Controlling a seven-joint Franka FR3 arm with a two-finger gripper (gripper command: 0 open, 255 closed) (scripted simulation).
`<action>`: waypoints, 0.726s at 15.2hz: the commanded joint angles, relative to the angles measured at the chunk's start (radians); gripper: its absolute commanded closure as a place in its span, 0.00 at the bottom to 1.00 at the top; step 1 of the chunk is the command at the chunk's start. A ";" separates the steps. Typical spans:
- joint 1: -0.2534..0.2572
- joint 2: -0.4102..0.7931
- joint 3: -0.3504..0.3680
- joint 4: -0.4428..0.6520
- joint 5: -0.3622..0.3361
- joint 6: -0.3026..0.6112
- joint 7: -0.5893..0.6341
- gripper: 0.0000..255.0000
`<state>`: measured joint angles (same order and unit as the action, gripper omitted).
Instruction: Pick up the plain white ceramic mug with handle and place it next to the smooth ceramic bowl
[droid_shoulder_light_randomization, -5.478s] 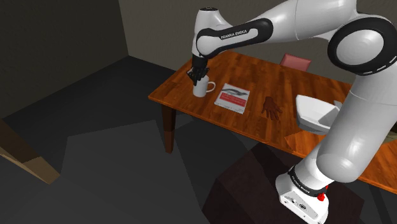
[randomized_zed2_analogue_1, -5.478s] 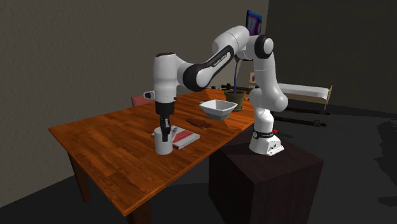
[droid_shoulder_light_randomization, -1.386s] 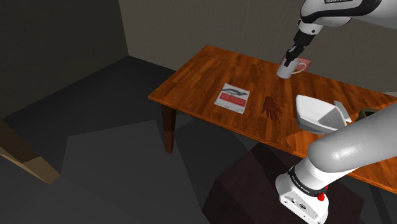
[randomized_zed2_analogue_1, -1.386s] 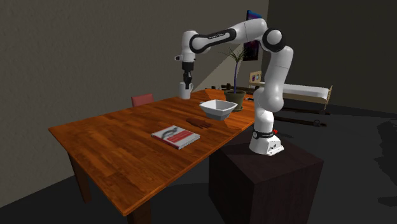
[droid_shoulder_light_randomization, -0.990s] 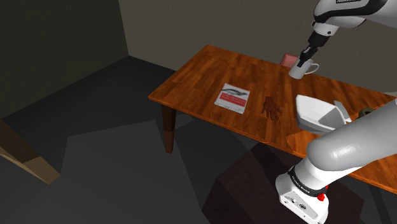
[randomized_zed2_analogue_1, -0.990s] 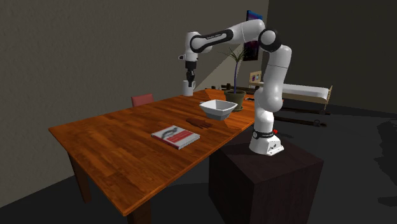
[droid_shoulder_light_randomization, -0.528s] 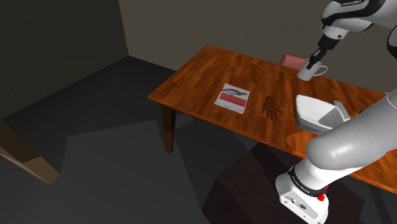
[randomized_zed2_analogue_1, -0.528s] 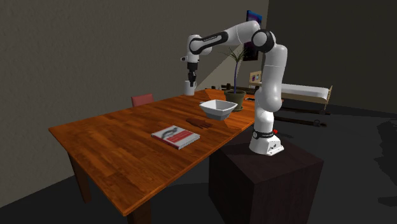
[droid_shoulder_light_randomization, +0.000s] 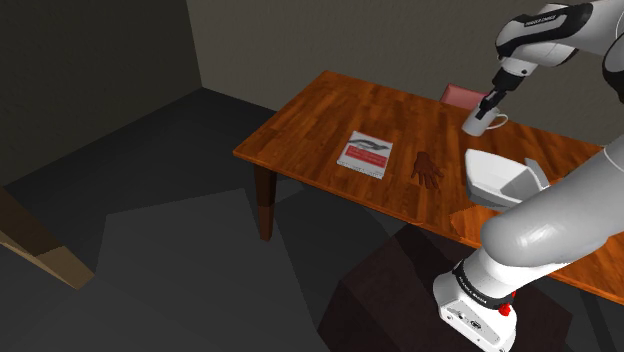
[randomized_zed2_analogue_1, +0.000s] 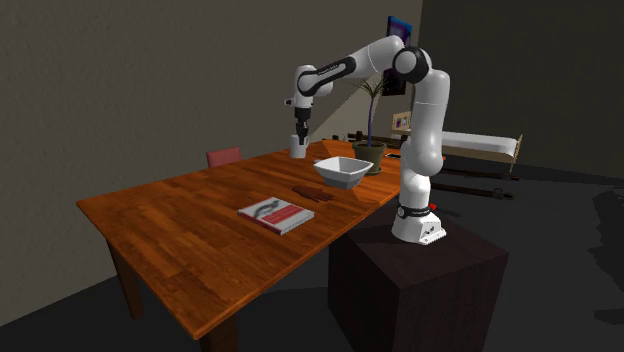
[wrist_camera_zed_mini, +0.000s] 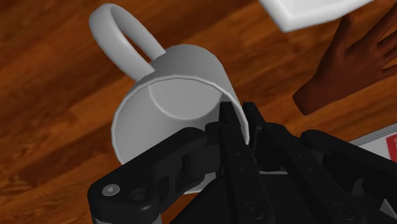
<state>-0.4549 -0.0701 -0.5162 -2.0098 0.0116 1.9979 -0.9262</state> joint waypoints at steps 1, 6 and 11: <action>0.000 0.005 0.000 -0.023 0.003 0.028 -0.002 1.00; -0.001 0.026 -0.004 -0.071 0.016 0.093 -0.013 1.00; -0.002 0.053 -0.006 -0.113 0.033 0.158 -0.028 1.00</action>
<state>-0.4569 -0.0225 -0.5224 -2.1148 0.0410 2.1435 -0.9516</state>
